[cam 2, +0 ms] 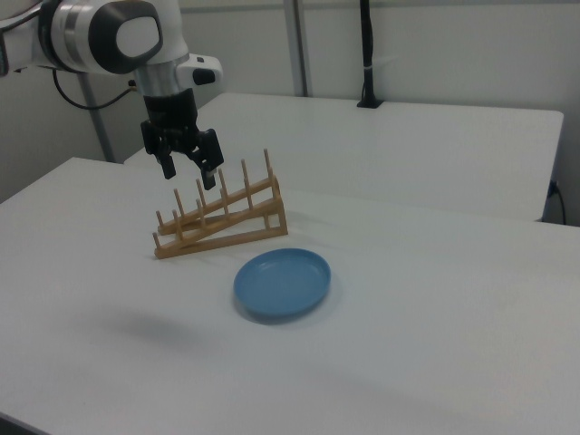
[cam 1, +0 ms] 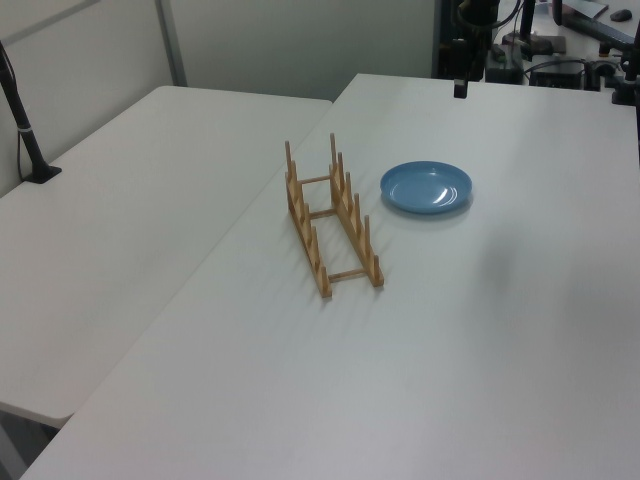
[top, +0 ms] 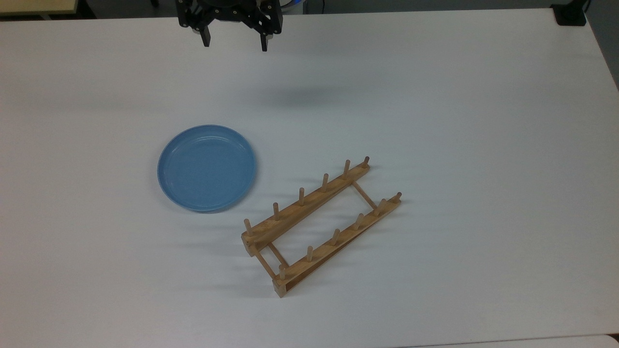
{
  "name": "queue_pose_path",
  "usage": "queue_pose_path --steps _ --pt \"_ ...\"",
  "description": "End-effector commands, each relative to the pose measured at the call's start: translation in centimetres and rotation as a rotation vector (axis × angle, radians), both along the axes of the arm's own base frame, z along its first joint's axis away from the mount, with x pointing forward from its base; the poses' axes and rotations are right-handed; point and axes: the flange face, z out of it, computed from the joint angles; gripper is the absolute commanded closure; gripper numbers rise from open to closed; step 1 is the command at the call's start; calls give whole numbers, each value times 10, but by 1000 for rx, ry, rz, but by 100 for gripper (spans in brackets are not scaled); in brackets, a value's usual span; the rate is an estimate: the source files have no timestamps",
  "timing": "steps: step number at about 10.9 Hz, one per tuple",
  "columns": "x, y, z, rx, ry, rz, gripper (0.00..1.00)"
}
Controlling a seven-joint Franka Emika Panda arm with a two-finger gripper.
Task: Place plate in plate rack
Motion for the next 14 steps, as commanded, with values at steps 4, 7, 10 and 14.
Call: queue_pose_path --steps 4,7,10,14 --pt "0 -1 2 13 -17 -4 0" --pt "2 -9 2 21 -22 -22 0" --pt "16 -31 -1 72 -100 -81 0" --pt "59 -73 -43 106 -132 -167 0"
